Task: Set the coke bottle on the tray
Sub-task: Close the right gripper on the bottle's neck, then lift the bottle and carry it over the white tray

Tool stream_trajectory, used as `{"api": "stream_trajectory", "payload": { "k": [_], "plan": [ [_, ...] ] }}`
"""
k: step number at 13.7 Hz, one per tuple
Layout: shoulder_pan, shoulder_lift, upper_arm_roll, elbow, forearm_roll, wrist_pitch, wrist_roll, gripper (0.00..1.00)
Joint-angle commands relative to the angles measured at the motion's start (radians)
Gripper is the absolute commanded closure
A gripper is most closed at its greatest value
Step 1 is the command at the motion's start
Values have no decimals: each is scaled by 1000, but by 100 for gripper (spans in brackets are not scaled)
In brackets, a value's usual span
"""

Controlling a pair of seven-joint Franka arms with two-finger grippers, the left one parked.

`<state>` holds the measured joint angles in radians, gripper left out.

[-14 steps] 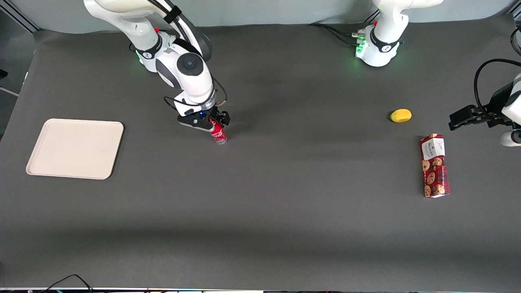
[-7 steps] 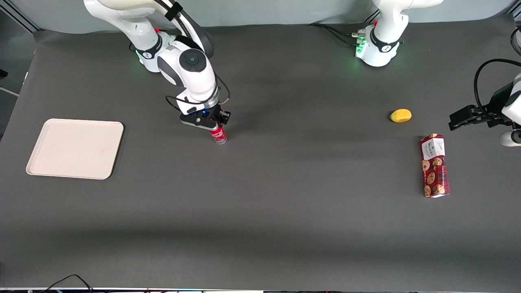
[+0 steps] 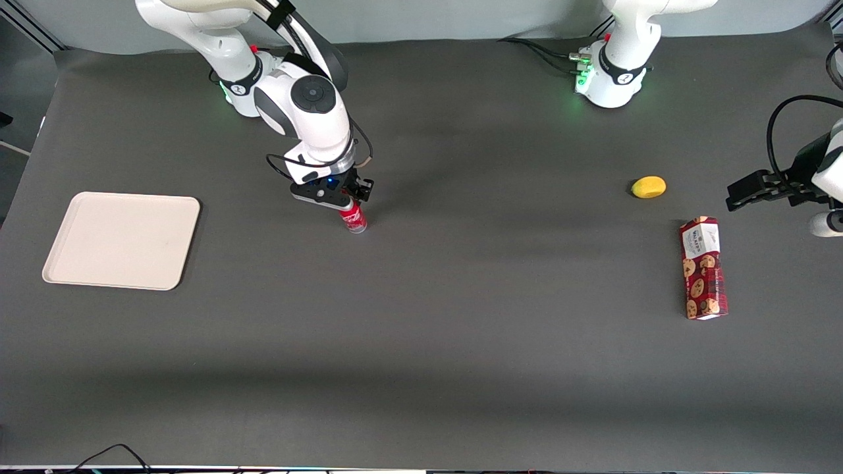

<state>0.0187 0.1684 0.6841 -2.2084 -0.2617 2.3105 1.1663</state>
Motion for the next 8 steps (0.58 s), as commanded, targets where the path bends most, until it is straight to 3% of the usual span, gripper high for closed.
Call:
{"api": "stream_trajectory", "payload": {
  "k": [1,3,5,6,8],
  "plan": [
    [3,-27,14,10,-28,-39,18,100],
    [0,-68,12,62,-25,-132,-34,100],
    [-8,-105,0,186,1,-341,-144,100],
    [-12,-125,-14,278,57,-455,-239,100],
    [-11,-179,-139,445,174,-660,-487,100]
  ]
}}
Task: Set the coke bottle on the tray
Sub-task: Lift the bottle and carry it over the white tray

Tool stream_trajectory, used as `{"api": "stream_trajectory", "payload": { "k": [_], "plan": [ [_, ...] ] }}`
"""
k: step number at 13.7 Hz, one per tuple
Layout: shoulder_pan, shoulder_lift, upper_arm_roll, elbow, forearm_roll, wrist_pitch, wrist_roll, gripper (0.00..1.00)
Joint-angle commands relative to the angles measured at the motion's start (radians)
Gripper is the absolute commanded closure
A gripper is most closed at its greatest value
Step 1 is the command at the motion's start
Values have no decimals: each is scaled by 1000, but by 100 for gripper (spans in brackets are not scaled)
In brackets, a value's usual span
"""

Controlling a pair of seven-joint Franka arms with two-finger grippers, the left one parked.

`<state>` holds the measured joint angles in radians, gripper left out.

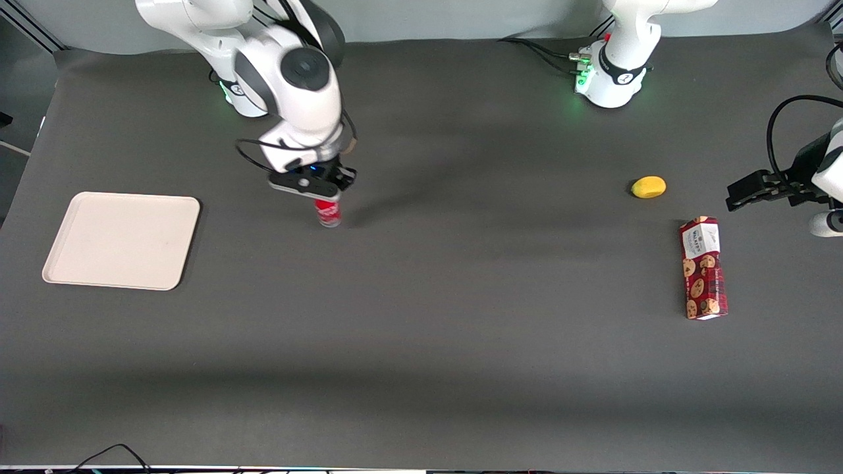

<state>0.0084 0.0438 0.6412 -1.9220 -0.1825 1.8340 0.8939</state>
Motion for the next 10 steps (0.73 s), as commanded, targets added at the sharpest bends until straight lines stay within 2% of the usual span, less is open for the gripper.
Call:
{"api": "stream_trajectory", "payload": {
  "k": [1,5,7,8,10],
  "plan": [
    [-1,-80,-165,211,121,-264,-345,100],
    [-1,-133,-493,369,135,-533,-880,100],
    [-1,-154,-671,368,109,-544,-1170,100],
    [4,-147,-757,365,72,-533,-1289,100],
    [5,-125,-898,332,9,-437,-1517,100]
  ]
}}
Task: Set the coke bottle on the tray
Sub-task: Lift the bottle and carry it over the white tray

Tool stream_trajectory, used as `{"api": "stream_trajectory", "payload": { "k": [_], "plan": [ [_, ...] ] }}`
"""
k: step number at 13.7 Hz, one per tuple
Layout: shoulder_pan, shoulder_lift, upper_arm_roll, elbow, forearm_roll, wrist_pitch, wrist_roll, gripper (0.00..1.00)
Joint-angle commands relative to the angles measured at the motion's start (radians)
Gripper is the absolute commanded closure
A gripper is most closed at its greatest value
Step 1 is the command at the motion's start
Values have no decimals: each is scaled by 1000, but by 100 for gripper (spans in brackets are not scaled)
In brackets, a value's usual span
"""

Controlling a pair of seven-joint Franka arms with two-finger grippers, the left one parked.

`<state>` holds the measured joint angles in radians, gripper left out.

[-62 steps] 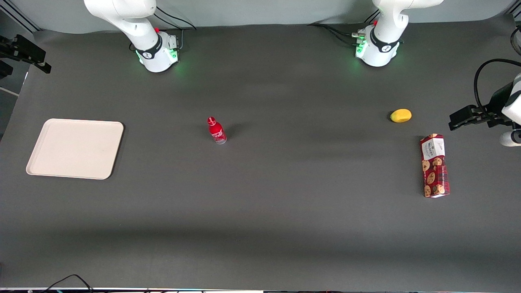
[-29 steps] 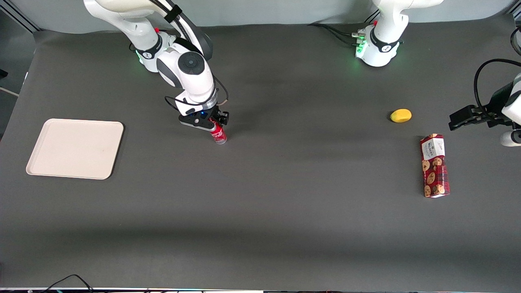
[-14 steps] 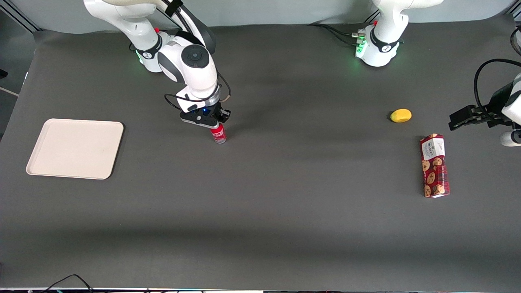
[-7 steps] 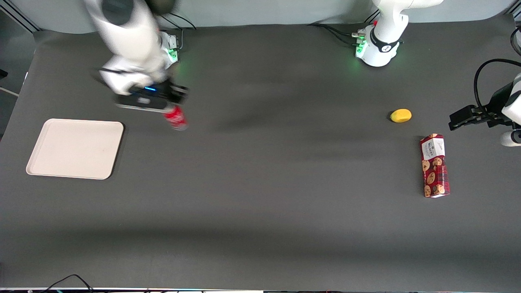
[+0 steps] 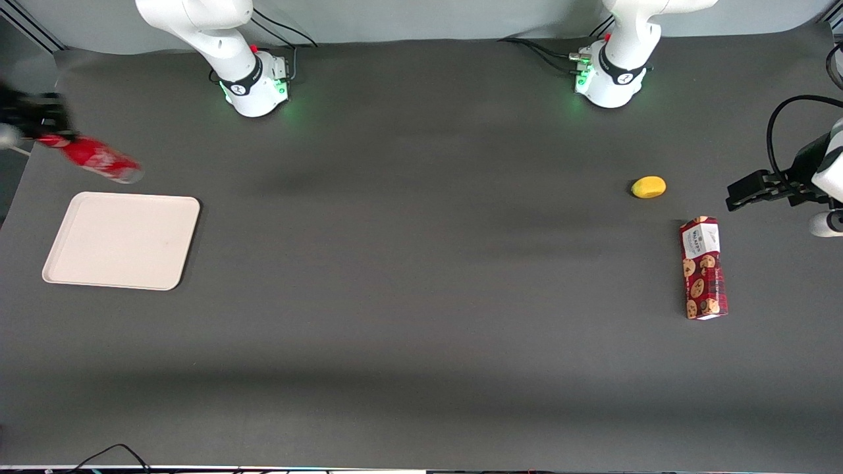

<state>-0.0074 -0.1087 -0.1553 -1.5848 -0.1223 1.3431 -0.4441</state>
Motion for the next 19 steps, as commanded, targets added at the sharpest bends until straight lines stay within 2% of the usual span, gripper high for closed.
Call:
{"api": "stream_trajectory", "payload": {
  "k": [1,4,6,7,9,13,16,19],
  "plan": [
    [20,35,-160,-42,-80,130,-273,100],
    [29,73,-352,-191,-99,435,-538,100],
    [27,136,-471,-263,-70,629,-686,100],
    [27,159,-501,-289,-18,693,-732,100],
    [12,213,-510,-332,64,787,-800,100],
    [-11,366,-536,-388,297,916,-962,100],
    [-26,423,-558,-391,375,959,-1056,100],
    [-54,448,-564,-391,412,972,-1117,100]
  ]
}}
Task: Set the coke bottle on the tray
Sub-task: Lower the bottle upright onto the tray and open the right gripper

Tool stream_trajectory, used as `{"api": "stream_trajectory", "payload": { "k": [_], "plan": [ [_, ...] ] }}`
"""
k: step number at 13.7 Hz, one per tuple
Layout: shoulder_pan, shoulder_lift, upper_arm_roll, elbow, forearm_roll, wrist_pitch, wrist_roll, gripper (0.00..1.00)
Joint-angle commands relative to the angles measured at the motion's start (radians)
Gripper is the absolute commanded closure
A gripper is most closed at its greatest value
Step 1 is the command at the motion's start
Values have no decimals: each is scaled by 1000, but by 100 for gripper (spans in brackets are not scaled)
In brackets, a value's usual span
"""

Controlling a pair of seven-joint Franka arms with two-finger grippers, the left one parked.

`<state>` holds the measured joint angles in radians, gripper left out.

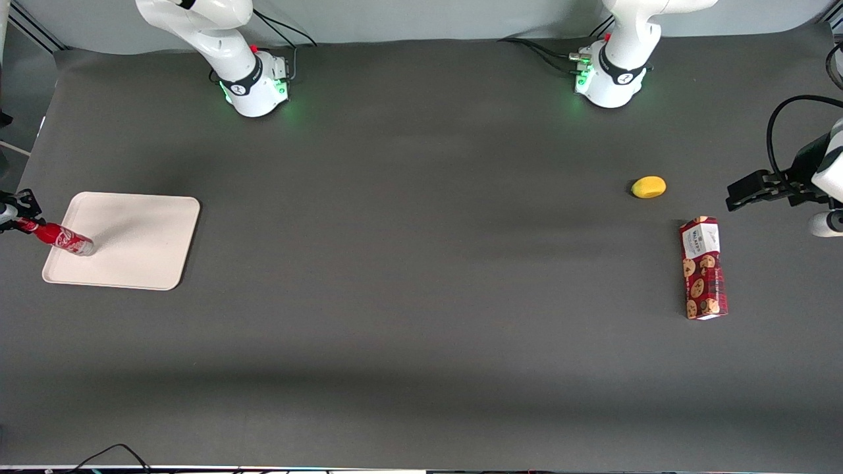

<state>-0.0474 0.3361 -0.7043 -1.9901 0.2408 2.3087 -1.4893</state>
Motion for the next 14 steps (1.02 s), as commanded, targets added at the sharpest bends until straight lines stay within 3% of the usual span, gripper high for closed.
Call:
{"api": "stream_trajectory", "payload": {
  "k": [1,2,3,4,8,10,14],
  "plan": [
    [-15,9,-17,14,63,8,-86,100],
    [-15,15,-18,14,69,6,-97,100],
    [-15,15,-18,14,69,3,-97,28],
    [-17,15,-20,14,69,2,-106,0],
    [-3,5,-23,20,69,-15,-88,0],
    [1,-34,-21,51,46,-130,-36,0],
    [20,-190,11,140,-165,-386,215,0]
  ]
}}
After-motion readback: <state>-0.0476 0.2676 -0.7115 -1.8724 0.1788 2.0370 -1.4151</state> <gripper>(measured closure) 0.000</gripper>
